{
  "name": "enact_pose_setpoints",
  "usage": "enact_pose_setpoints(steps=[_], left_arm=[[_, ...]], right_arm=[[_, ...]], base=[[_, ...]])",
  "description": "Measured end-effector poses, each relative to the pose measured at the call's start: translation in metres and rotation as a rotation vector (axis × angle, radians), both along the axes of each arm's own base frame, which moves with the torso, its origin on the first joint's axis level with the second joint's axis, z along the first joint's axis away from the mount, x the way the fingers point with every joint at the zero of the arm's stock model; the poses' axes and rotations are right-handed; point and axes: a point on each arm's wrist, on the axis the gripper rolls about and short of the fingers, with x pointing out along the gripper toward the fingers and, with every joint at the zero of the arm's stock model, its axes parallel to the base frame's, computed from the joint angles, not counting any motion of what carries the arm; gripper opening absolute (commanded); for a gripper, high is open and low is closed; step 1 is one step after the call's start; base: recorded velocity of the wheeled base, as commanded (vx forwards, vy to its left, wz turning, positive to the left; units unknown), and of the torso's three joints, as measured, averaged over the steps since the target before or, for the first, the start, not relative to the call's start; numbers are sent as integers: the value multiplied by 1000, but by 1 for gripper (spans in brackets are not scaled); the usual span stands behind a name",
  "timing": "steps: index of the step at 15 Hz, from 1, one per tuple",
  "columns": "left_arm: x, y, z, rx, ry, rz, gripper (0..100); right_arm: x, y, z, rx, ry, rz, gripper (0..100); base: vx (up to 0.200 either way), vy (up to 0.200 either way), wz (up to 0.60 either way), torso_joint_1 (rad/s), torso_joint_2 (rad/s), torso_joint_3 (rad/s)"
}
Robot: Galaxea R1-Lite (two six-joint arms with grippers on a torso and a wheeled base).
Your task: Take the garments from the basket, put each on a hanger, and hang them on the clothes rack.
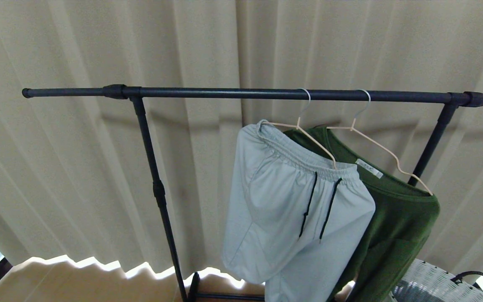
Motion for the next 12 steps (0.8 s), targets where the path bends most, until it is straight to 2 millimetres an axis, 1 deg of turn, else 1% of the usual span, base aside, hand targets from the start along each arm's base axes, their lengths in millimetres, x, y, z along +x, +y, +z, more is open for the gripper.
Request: enact_pose_setpoints(steps=[2,6,12], left_arm=[[0,0,0,0,0,0,100],[0,0,0,1,0,0,100],[0,0,0,2,0,-1,100]], right_arm=[[0,1,-1,-6,-2,72,100],[0,1,-1,26,-8,46,100],[0,0,-1,29,-11,30,100]], base=[[0,0,0,0,0,0],[0,0,0,0,0,0],[0,0,0,0,0,0]])
